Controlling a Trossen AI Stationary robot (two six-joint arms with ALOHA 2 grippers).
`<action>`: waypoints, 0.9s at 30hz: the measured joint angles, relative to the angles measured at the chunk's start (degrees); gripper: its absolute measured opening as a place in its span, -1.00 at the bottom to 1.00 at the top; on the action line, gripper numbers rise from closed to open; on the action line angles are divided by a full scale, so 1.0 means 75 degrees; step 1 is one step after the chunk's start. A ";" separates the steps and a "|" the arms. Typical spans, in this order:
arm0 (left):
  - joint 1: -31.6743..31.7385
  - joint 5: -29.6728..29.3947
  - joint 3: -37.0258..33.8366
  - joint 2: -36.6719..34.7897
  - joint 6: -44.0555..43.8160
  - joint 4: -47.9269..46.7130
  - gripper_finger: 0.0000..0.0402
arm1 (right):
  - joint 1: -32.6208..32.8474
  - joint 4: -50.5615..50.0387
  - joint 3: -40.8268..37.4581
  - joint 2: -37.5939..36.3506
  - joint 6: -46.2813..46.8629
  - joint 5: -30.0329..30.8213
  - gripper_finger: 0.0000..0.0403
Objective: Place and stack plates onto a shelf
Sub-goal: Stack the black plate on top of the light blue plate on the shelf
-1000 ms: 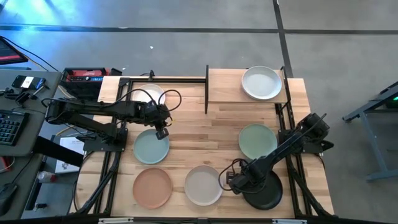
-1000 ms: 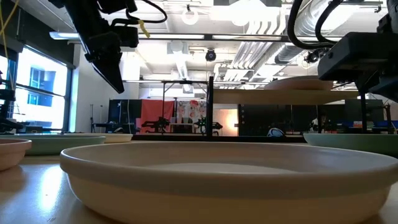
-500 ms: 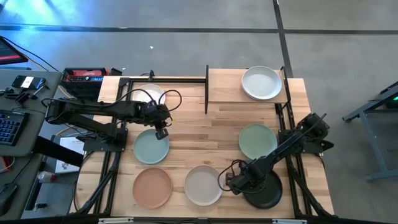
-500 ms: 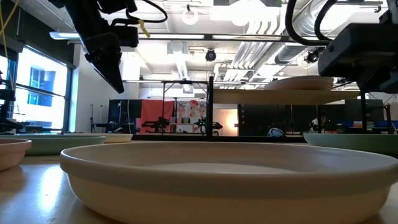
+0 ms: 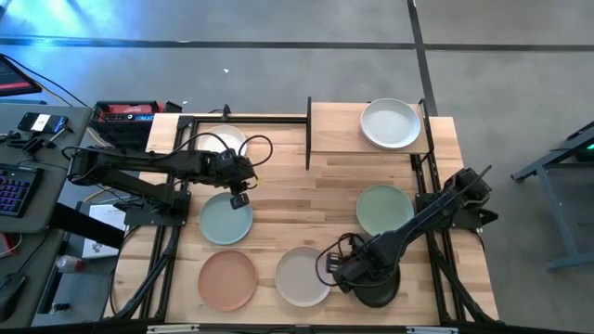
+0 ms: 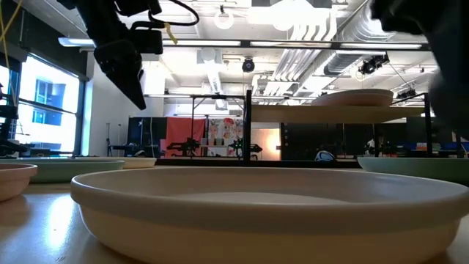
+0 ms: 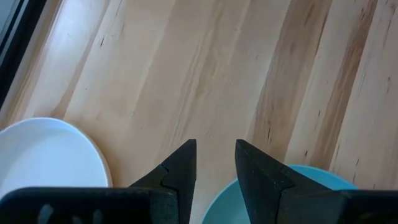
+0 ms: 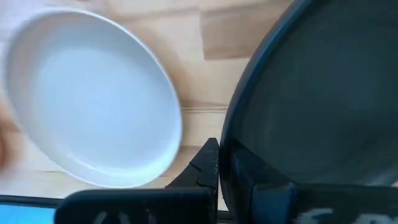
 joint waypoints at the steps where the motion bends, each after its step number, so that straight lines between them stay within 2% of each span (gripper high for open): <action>1: -0.0001 0.0000 0.0000 0.0000 0.0024 0.0000 -0.49 | -0.0035 -0.0208 0.0170 0.0000 -0.0042 0.0103 -0.99; 8: -0.0001 0.0007 0.0000 0.0001 0.0250 -0.0002 -0.49 | -0.0227 -0.0655 0.0779 0.0000 -0.0207 0.0874 -0.99; 13: 0.0000 0.0031 0.0000 0.0001 0.0314 -0.0001 -0.49 | -0.0363 -0.0814 0.1258 0.0000 -0.0281 0.1781 -1.00; 21: 0.0000 0.0031 0.0000 -0.0001 0.0886 0.0001 -0.49 | -0.0647 -0.1488 0.2254 0.0000 -0.0897 0.2713 -1.00; 27: -0.0002 0.0031 0.0000 0.0000 0.0891 0.0003 -0.49 | -0.0969 -0.2942 0.3378 -0.0003 -0.1657 0.3305 -1.00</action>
